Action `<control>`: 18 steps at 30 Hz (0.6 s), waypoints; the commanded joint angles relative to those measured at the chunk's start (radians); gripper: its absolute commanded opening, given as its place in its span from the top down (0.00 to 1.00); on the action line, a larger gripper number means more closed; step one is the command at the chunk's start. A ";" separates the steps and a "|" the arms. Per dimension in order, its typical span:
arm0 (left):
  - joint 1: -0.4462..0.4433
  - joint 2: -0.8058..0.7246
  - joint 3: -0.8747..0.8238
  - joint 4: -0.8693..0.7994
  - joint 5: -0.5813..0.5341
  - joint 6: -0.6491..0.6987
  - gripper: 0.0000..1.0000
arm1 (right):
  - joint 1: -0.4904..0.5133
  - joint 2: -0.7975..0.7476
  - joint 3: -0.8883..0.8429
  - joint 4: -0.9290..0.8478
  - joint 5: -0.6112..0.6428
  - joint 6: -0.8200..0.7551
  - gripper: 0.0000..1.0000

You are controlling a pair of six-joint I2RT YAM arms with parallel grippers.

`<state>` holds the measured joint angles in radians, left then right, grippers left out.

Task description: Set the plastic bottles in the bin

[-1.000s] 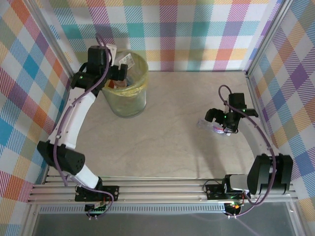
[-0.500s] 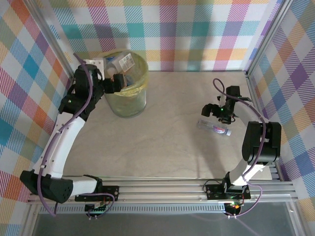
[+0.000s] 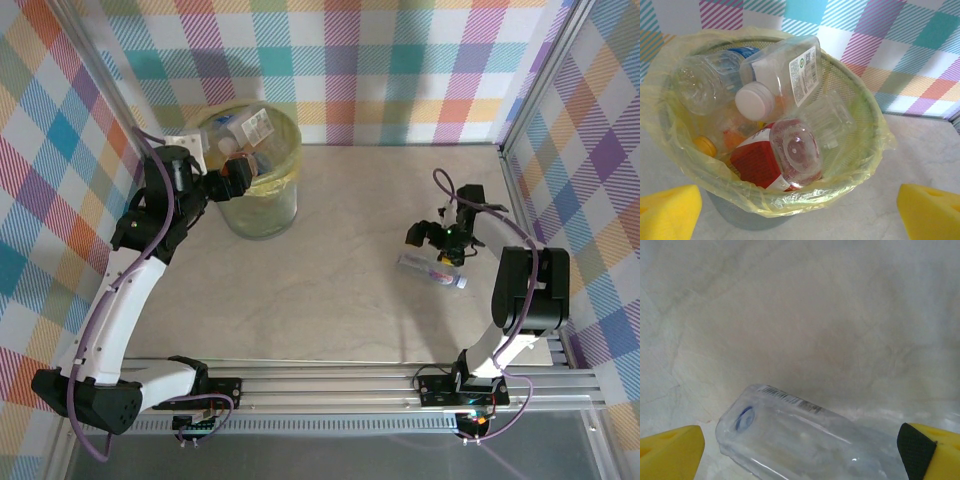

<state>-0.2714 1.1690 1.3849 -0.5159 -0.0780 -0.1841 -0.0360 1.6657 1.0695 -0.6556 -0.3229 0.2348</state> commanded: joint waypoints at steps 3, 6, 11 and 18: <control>0.004 -0.025 -0.019 0.030 0.035 -0.037 0.00 | 0.019 -0.076 -0.048 -0.036 -0.014 0.074 0.00; 0.003 -0.023 -0.021 0.031 0.049 -0.043 0.00 | 0.036 -0.100 -0.060 -0.052 0.009 0.081 0.00; -0.035 -0.027 -0.030 0.047 0.108 -0.011 0.00 | 0.052 -0.142 -0.071 -0.087 0.034 0.082 0.00; -0.448 -0.004 -0.223 0.294 0.111 0.364 0.00 | 0.052 -0.179 -0.048 -0.141 0.078 0.110 0.00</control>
<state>-0.6239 1.1503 1.2308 -0.3576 0.0013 -0.0013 0.0143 1.5036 1.0039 -0.7403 -0.2714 0.3199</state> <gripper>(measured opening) 0.998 0.996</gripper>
